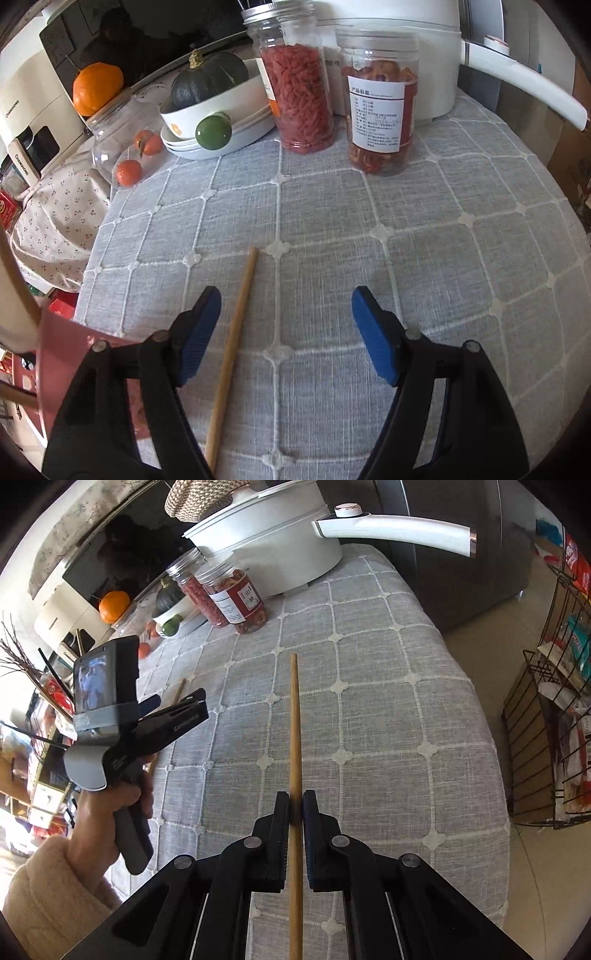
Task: Organize utensils
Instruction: 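Grasp the last wooden chopstick with the left tool while the right tool holds its own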
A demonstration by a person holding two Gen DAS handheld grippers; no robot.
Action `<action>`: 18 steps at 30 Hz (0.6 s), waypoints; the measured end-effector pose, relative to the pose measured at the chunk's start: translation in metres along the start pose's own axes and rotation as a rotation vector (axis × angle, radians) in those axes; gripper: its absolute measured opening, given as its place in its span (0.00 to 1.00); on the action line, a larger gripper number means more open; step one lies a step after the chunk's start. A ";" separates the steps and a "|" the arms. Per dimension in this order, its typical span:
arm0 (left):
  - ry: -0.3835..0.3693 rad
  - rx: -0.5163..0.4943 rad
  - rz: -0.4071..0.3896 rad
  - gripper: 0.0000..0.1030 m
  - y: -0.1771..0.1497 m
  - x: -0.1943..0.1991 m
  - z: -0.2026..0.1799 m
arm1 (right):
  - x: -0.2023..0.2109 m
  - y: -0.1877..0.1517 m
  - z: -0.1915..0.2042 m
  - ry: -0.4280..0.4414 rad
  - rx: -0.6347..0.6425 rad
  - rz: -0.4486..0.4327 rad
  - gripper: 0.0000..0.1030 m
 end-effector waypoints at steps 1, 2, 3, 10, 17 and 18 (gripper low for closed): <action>-0.004 -0.002 0.008 0.72 0.001 -0.004 0.000 | -0.001 0.001 0.003 0.005 0.001 -0.001 0.07; -0.010 0.003 0.022 0.72 0.002 -0.007 0.002 | 0.000 0.002 0.005 0.011 0.002 -0.004 0.07; -0.016 0.012 0.034 0.72 0.001 -0.010 0.002 | 0.000 0.003 0.008 0.017 0.005 -0.007 0.07; -0.083 0.056 0.084 0.42 -0.004 -0.012 0.002 | 0.009 0.009 0.023 0.051 0.030 -0.052 0.07; -0.095 -0.041 0.108 0.01 -0.022 0.011 -0.007 | 0.023 0.016 0.020 0.042 0.019 -0.095 0.07; -0.110 -0.055 0.105 0.01 -0.024 0.018 -0.009 | 0.026 0.017 0.018 0.040 0.013 -0.105 0.07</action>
Point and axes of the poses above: each gripper's, at about its wrist camera, not at the fingertips, and x roughly against the way its jaws point, z to its left, y to its top, the point moved 10 cm from there along -x, roughly the way its jaws point, and after that the axes turned 9 degrees about x, right-handed, at the moved point
